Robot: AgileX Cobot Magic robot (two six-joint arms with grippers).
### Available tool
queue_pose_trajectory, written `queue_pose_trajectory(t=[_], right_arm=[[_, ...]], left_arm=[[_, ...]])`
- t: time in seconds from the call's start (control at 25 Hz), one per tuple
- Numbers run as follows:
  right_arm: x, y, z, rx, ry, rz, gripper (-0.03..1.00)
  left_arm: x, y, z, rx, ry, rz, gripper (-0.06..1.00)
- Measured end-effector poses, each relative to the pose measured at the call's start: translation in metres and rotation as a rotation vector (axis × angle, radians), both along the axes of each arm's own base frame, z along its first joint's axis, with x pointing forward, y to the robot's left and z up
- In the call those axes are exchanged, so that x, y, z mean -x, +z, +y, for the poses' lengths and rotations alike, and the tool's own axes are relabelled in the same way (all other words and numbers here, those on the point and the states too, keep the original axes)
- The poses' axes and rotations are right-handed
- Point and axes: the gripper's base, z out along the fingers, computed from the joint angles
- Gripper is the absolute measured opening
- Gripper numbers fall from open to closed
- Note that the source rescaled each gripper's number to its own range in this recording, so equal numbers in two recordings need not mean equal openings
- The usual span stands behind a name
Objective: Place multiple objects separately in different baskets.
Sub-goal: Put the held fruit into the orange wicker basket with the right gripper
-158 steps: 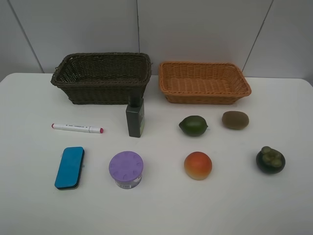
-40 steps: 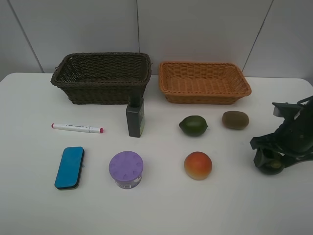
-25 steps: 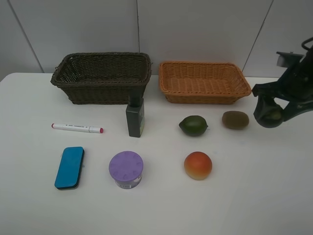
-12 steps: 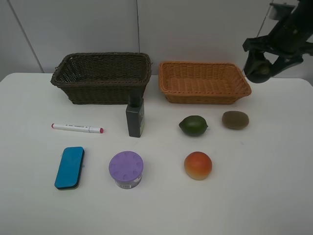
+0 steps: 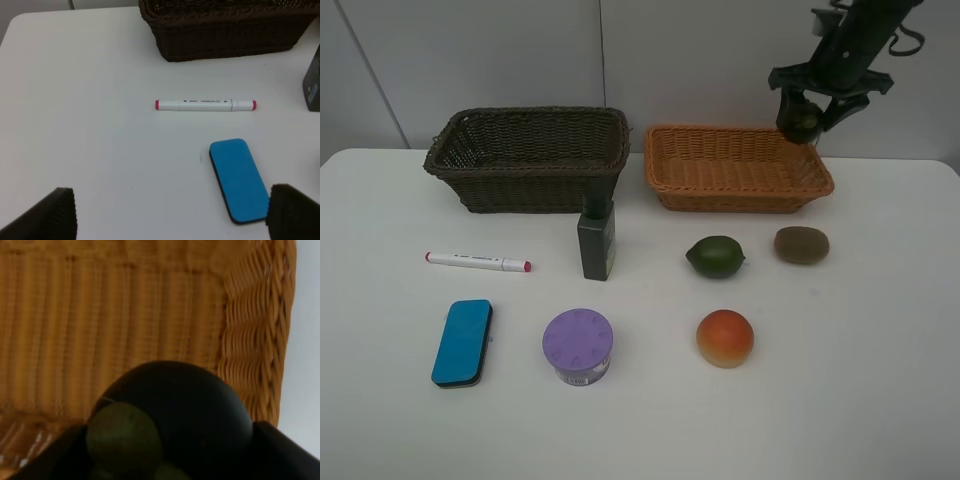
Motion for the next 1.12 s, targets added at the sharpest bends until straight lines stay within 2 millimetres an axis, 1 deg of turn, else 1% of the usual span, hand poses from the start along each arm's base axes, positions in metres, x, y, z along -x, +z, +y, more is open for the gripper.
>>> queue_pose_trajectory(t=[0.12, 0.36, 0.6, 0.76, 1.12], right_arm=[[-0.01, -0.014, 0.001, 0.001, 0.0, 0.008, 0.27], [-0.016, -0.044, 0.001, 0.005, 0.0, 0.07, 0.27], [-0.018, -0.062, 0.001, 0.007, 0.0, 0.103, 0.27], [-0.019, -0.066, 0.001, 0.007, 0.0, 0.112, 0.27], [-0.019, -0.066, 0.001, 0.007, 0.0, 0.112, 0.27]], left_arm=[[0.0, 0.0, 0.0, 0.0, 0.0, 0.0, 1.0], [0.0, 0.0, 0.0, 0.0, 0.0, 0.0, 1.0], [0.0, 0.0, 0.0, 0.0, 0.0, 0.0, 1.0], [0.0, 0.0, 0.0, 0.0, 0.0, 0.0, 1.0], [0.0, 0.0, 0.0, 0.0, 0.0, 0.0, 1.0]])
